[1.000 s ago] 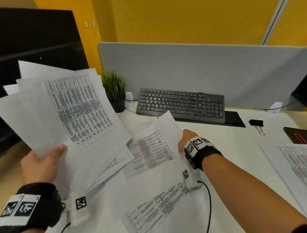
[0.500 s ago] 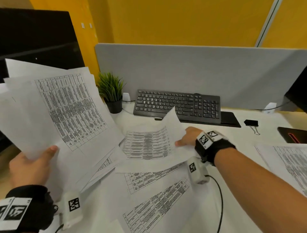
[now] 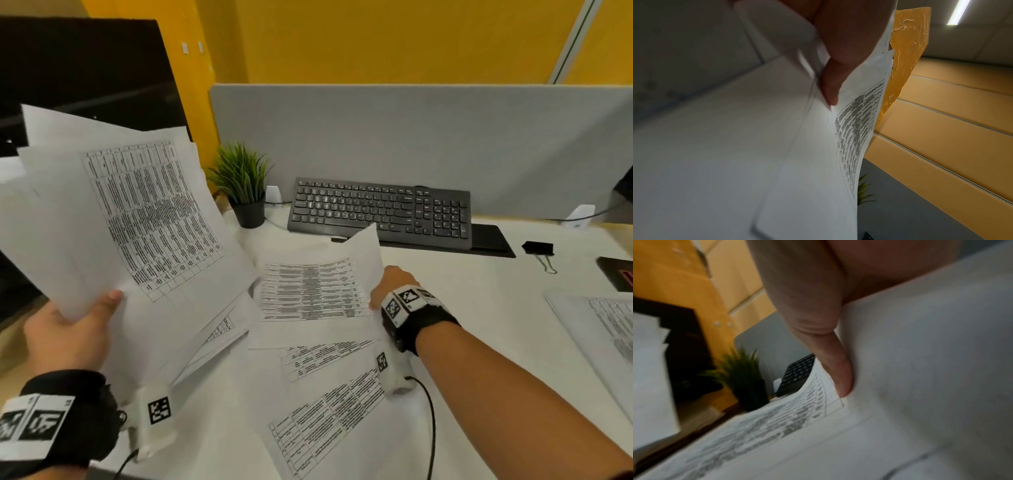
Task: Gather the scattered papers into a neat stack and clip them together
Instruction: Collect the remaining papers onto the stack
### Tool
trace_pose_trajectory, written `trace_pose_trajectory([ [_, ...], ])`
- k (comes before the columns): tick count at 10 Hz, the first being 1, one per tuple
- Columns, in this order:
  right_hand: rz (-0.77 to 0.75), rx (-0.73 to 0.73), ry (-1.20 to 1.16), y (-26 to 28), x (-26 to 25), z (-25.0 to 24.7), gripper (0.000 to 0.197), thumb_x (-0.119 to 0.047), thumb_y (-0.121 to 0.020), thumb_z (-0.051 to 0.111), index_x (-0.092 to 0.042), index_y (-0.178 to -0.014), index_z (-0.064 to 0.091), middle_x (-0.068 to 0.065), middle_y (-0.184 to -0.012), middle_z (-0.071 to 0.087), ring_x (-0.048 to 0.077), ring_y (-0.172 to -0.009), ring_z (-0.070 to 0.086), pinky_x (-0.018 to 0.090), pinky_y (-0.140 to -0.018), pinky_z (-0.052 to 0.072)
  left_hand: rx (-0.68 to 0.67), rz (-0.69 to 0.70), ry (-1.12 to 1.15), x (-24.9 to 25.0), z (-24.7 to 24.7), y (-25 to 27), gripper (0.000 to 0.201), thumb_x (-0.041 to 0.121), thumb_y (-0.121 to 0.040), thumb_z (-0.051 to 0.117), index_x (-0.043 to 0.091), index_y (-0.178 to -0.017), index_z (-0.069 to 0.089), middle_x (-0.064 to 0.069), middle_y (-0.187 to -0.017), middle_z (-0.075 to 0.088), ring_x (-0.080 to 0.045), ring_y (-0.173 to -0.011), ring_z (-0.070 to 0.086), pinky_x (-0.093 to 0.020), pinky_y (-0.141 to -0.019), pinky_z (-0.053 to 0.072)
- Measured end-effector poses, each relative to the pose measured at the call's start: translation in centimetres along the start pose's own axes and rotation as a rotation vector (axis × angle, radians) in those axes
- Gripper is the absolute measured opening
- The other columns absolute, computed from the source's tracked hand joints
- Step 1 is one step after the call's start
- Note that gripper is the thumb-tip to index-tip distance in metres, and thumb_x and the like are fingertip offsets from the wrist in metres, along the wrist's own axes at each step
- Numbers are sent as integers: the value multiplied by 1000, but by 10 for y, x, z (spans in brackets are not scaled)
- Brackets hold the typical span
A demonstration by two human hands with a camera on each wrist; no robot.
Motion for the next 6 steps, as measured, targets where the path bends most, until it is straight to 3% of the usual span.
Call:
trace_pose_trajectory([
  [1, 54, 92, -129, -9, 13, -39, 13, -11, -84, 65, -2, -77, 58, 18, -104, 67, 26, -67, 56, 29, -67, 47, -4, -75, 86, -29, 10, -24, 66, 56, -71, 70, 12, -118, 56, -14, -117, 59, -27, -98, 56, -41, -91, 41],
  [2, 27, 204, -259, -16, 13, -92, 37, -15, -77, 76, 4, -105, 63, 20, -110, 66, 33, -92, 63, 34, -77, 50, 19, -170, 148, -52, 8, -35, 74, 67, -62, 71, 11, -107, 58, -12, -109, 63, -22, -90, 57, -44, -88, 45],
  [3, -47, 146, -386, -15, 13, -126, 58, -25, -70, 82, 0, -117, 60, 12, -113, 64, 30, -100, 60, 35, -84, 48, 66, -302, 109, -119, 7, -74, 91, 83, -46, 67, 14, -105, 58, -15, -109, 64, -28, -91, 62, -52, -85, 49],
  [4, -103, -57, -198, -10, 24, -114, 83, -50, -44, 88, -14, -115, 65, 4, -112, 65, 28, -103, 61, 42, -95, 47, 53, -288, 146, -196, 0, -117, 99, 86, -38, 65, 19, -111, 58, -10, -116, 63, -29, -97, 61, -55, -88, 46],
  [5, -168, -249, 136, 9, 26, -81, 35, -35, -63, 84, -26, -93, 67, 0, -95, 69, 22, -91, 64, 37, -88, 50, 13, -266, 84, -48, 13, -17, 73, 67, -62, 71, 12, -109, 60, -11, -102, 63, -22, -96, 59, -46, -88, 44],
  [6, -319, -289, 367, 23, 2, -60, 32, -26, -71, 80, -19, -99, 65, -2, -91, 62, 19, -87, 59, 30, -83, 47, 7, -80, 67, 33, 18, 36, 35, 31, -84, 67, 1, -100, 59, -17, -89, 53, -21, -89, 51, -40, -81, 41],
])
Point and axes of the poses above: each hand's wrist, its own y-axis away from the middle knuckle, its own z-axis out of the palm, x = y × z, the point moved 6 cm from there along -y, towards the middle knuckle
